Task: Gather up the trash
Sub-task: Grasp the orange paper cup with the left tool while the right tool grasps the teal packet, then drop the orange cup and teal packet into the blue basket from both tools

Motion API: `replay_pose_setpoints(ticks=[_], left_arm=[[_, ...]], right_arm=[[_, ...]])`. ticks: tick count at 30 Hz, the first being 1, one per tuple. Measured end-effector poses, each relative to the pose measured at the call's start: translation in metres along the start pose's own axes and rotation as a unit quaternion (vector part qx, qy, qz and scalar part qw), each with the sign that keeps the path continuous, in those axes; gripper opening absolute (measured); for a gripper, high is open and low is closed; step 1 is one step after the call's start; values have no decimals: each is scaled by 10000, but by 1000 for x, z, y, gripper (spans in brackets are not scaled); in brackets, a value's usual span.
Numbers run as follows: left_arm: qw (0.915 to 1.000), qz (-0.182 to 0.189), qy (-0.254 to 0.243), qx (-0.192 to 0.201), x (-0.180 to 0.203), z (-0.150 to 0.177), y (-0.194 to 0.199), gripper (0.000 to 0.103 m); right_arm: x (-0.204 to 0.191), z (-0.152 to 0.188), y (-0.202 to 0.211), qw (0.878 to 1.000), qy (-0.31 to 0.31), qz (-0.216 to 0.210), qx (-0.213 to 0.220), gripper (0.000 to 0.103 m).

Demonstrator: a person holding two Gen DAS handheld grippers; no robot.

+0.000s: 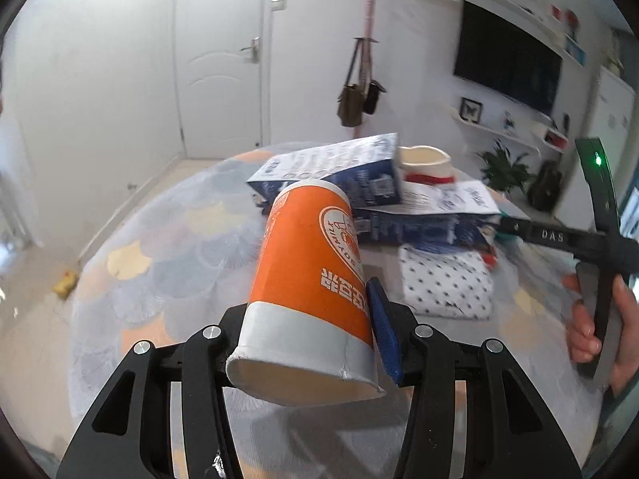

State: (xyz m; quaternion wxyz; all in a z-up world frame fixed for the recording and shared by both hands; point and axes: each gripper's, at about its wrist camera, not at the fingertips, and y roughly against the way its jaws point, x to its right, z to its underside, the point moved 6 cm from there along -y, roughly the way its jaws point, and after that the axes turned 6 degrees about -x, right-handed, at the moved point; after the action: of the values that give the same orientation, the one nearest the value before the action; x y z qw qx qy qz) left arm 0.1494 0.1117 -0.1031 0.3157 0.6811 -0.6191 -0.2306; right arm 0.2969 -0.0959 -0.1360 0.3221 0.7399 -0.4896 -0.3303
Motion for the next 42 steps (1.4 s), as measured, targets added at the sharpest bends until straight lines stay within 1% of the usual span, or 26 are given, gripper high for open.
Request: replay_pose_setpoints(ticks=[2, 3, 4, 6, 9, 11, 14, 16, 19, 21, 23, 24, 25, 29, 30, 32, 34, 35, 37, 38, 42], left_arm=[[9999, 81, 95, -48, -3, 7, -1, 48], [9999, 56, 66, -90, -2, 9, -1, 48], [10000, 59, 31, -43, 0, 10, 1, 48], [10000, 43, -67, -44, 6, 10, 0, 48], [9999, 26, -99, -57, 5, 12, 1, 48], [10000, 24, -81, -35, 5, 11, 3, 47], [9998, 177, -21, -30, 10, 8, 5, 47], [9996, 239, -109, 70, 21, 4, 14, 47], [9986, 426, -242, 220, 43, -2, 30, 47], [9969, 610, -371, 320, 66, -10, 39, 47], [9949, 802, -485, 381, 89, -15, 44, 47], [9930, 947, -570, 420, 108, -19, 48, 47], [9919, 1017, -626, 440, 119, -22, 49, 47], [9844, 1375, -979, 492, 182, -30, 52, 47], [9814, 1499, -1127, 411, 204, -29, 48, 47], [9777, 1665, -1256, 260, 233, -26, 40, 47], [9711, 1966, -1348, 45, 268, -22, 26, 47], [9694, 2035, -1374, -9, 276, -20, 22, 47], [9639, 2199, -1492, -153, 307, -14, 12, 47], [9611, 2271, -1561, -197, 320, -11, 7, 47], [9555, 2317, -1792, -354, 357, 4, -11, 48]], right_arm=[[1, -2, -10, 9998, 11, 5, -192, 62], [1, -3, -13, 9997, 9, 34, -244, 62], [0, -3, -14, 9997, 28, 14, -261, 59], [-2, -2, -14, 9997, 69, -67, -246, 38], [-3, 0, -10, 9999, 84, -37, -139, 36], [-1, 1, -1, 10000, 46, -40, 37, 36], [9, 5, 11, 9996, -186, -97, 172, 35], [22, 12, 23, 9989, -375, -79, 265, 35], [45, 21, 50, 9969, -643, 15, 458, 35], [63, 30, 70, 9950, -799, 144, 587, 35], [88, 38, 91, 9922, -965, 384, 695, 35], [102, 44, 103, 9902, -1070, 474, 762, 35], [110, 48, 109, 9890, -1130, 528, 792, 35], [153, 70, 136, 9821, -1371, 977, 847, 35], [165, 78, 141, 9800, -1452, 1088, 821, 35], [182, 90, 146, 9767, -1602, 1198, 773, 35], [201, 106, 149, 9735, -1783, 1258, 690, 35], [210, 112, 149, 9719, -1857, 1296, 649, 35], [225, 125, 149, 9684, -2007, 1367, 575, 35], [233, 132, 149, 9665, -2098, 1376, 539, 35], [258, 151, 145, 9600, -2386, 1407, 416, 36]])
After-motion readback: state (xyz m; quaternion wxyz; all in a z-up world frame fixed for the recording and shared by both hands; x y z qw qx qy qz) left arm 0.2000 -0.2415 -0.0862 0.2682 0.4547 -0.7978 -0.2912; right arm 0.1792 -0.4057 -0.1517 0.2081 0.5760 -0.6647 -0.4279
